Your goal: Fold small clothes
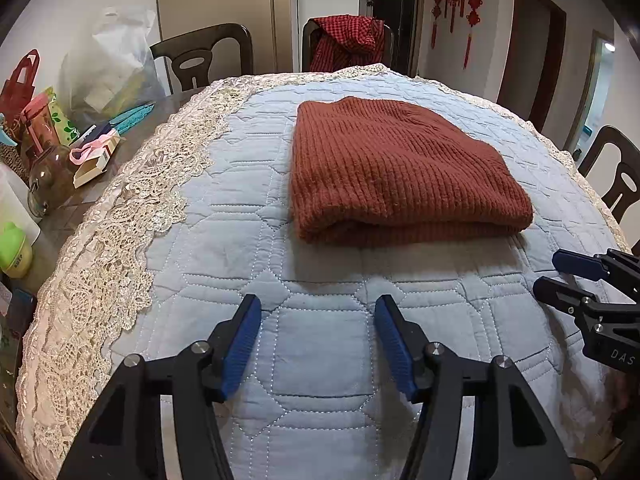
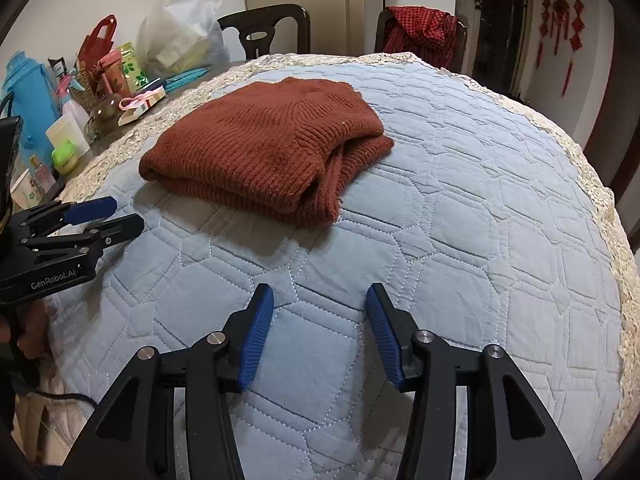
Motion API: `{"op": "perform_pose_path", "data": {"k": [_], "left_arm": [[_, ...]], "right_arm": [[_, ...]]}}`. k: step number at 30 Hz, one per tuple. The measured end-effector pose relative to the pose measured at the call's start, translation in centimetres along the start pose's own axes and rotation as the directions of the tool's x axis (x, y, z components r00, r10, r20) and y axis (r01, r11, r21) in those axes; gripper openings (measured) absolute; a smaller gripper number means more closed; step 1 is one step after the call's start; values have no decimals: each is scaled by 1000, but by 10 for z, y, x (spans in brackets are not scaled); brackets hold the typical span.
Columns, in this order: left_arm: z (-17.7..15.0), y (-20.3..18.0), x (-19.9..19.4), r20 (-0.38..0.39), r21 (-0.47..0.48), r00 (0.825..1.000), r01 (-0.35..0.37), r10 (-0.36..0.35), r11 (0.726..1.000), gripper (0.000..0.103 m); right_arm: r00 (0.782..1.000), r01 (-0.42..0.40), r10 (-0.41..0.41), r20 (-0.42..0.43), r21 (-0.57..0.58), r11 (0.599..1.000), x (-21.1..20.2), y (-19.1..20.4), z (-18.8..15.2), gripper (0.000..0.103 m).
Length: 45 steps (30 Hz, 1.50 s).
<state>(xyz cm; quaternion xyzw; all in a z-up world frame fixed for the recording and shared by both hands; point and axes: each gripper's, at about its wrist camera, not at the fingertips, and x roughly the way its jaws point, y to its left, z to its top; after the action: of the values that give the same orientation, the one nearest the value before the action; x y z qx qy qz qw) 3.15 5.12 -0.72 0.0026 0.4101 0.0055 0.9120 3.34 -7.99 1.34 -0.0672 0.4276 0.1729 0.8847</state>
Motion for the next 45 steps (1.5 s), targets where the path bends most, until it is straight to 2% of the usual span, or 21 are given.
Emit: {"op": "perform_pose_path", "data": {"k": [45], "left_arm": [[-1, 3, 1, -4, -1, 1000, -18, 18, 1000, 67]], "right_arm": [[1000, 3, -3, -1, -5, 1000, 1, 0, -1, 52]]}}
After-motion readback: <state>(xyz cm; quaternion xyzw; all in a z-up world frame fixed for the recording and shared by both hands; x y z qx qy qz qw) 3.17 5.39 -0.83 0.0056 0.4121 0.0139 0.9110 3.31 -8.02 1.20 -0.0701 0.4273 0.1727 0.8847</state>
